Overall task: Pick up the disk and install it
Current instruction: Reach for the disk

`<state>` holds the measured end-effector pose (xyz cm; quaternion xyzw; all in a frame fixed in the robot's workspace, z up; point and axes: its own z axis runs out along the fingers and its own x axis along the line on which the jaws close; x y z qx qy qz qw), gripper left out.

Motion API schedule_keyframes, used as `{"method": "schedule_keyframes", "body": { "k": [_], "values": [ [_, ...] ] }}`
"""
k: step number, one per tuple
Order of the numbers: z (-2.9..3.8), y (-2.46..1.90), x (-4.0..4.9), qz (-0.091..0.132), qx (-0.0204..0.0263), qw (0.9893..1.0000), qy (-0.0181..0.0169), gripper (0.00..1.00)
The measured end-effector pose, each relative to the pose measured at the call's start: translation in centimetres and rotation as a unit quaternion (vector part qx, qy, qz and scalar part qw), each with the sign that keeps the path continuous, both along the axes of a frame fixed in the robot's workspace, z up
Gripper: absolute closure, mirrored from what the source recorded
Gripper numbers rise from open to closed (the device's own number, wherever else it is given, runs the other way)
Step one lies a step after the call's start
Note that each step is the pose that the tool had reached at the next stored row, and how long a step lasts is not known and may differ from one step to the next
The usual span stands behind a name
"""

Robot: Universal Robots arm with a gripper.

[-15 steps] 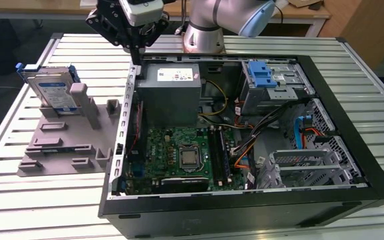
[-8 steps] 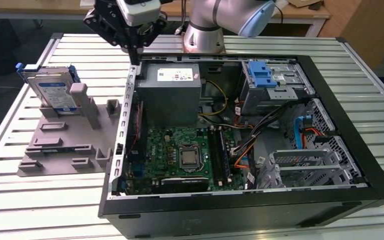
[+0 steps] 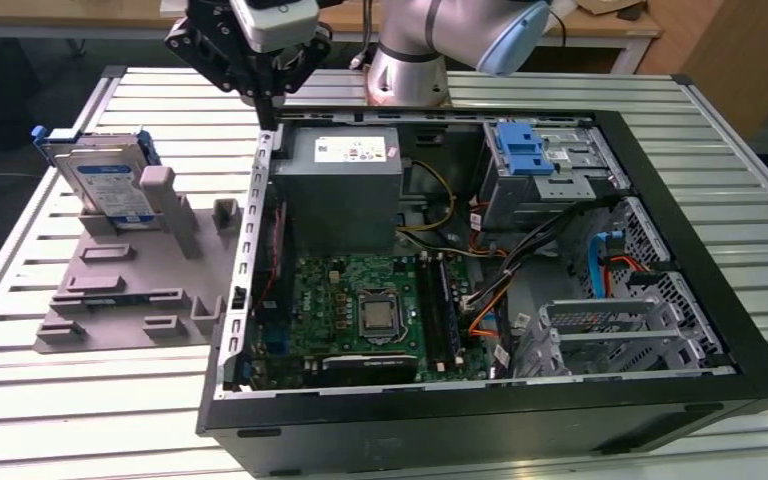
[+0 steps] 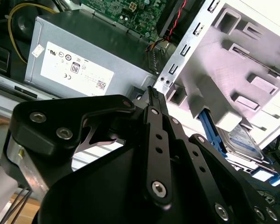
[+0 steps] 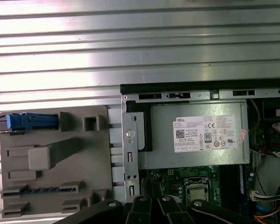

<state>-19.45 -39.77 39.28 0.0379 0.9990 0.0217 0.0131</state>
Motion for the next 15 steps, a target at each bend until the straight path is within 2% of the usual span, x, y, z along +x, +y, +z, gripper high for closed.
{"method": "schedule_keyframes", "body": {
  "k": [15],
  "values": [
    [0.00, 0.00, -0.93, 0.000, 0.0000, 1.0000, 0.0000, 0.89]
  ]
}}
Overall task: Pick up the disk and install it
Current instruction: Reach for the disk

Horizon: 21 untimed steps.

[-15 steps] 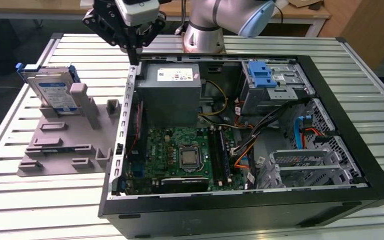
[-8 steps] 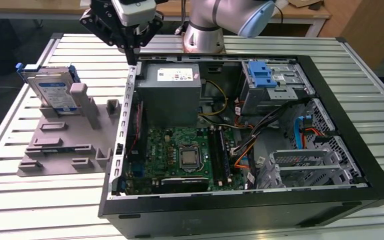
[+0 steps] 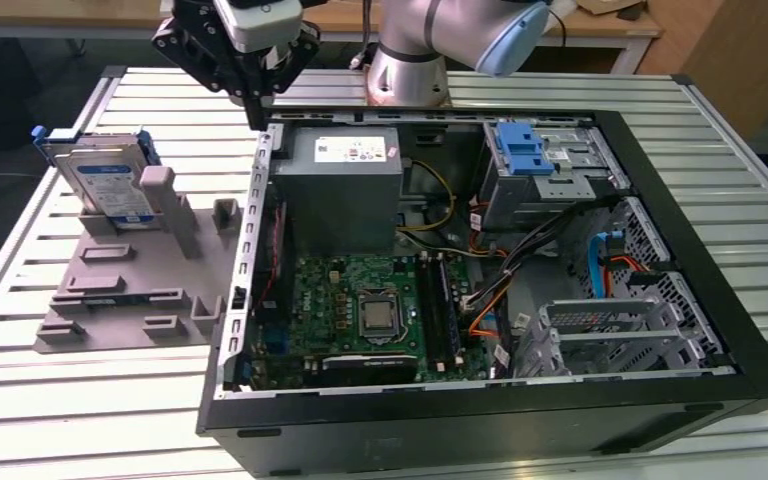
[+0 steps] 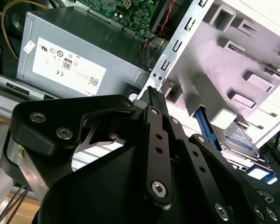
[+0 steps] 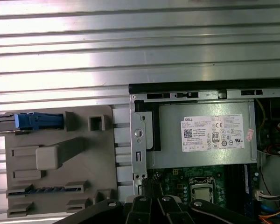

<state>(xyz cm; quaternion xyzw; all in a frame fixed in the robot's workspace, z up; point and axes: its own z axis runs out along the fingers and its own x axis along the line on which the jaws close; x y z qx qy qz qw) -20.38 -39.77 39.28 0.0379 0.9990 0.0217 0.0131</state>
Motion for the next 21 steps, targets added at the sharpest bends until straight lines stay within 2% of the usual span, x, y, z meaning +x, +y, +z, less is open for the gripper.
{"method": "schedule_keyframes", "body": {
  "k": [21],
  "values": [
    [0.00, 0.00, -0.64, 0.000, 0.0000, 1.0000, 0.0000, 0.89]
  ]
}}
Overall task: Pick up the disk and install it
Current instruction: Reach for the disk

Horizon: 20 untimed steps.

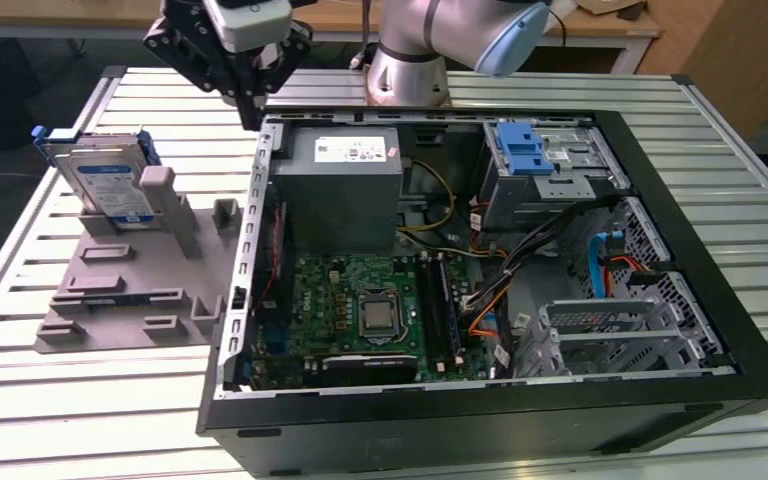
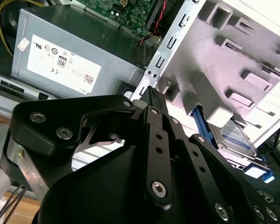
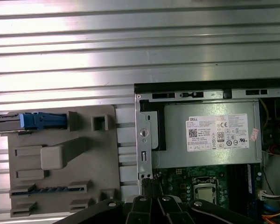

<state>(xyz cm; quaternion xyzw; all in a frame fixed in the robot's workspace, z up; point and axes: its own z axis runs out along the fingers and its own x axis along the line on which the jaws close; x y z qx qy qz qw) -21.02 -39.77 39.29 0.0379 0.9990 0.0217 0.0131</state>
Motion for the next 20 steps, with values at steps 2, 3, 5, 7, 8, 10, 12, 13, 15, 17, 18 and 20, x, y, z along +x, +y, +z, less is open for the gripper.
{"method": "schedule_keyframes", "body": {
  "k": [2, 3, 5, 7, 8, 10, 12, 13, 15, 17, 18, 20],
  "values": [
    [0.00, 0.00, -0.07, 0.000, 0.0000, 1.0000, 0.0000, 0.89],
    [0.00, 0.00, -0.10, 0.000, 0.0000, 1.0000, 0.0000, 0.89],
    [0.00, 0.00, -0.17, 0.000, 0.0000, 1.0000, 0.0000, 0.89],
    [0.00, 0.00, -0.22, 0.000, 0.0000, 1.0000, 0.0000, 0.89],
    [0.00, 0.00, -0.25, 0.000, 0.0000, 1.0000, 0.0000, 0.89],
    [0.00, 0.00, -0.29, 0.000, 0.0000, 1.0000, 0.0000, 0.89],
    [0.00, 0.00, -0.33, 0.000, 0.0000, 1.0000, 0.0000, 0.89],
    [0.00, 0.00, -0.35, 0.000, 0.0000, 1.0000, 0.0000, 0.89],
    [0.00, 0.00, -0.40, 0.000, 0.0000, 1.0000, 0.0000, 0.89],
    [0.00, 0.00, -0.46, 0.000, 0.0000, 1.0000, 0.0000, 0.89],
    [0.00, 0.00, -0.48, 0.000, 0.0000, 1.0000, 0.0000, 0.89],
    [0.00, 0.00, -0.52, 0.000, 0.0000, 1.0000, 0.0000, 0.89]
  ]
}}
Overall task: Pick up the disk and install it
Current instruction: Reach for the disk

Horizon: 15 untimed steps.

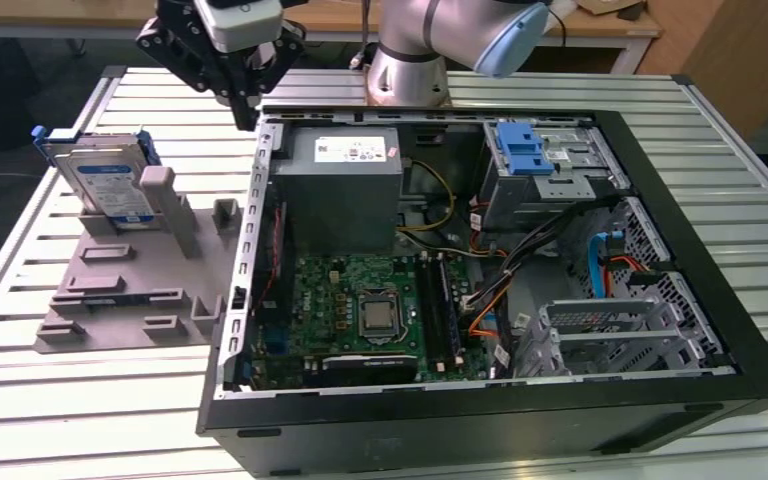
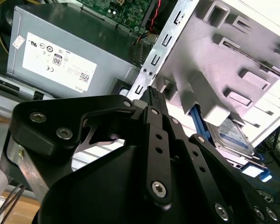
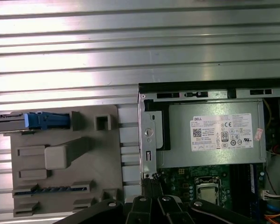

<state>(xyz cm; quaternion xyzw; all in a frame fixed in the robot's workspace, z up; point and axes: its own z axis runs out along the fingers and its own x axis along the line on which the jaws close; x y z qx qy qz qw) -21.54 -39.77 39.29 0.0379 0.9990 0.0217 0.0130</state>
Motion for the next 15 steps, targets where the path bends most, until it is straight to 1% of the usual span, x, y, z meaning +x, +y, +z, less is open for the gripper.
{"method": "schedule_keyframes", "body": {
  "k": [15],
  "values": [
    [0.00, 0.00, -0.32, 0.000, 0.0000, 1.0000, 0.0000, 0.89]
  ]
}}
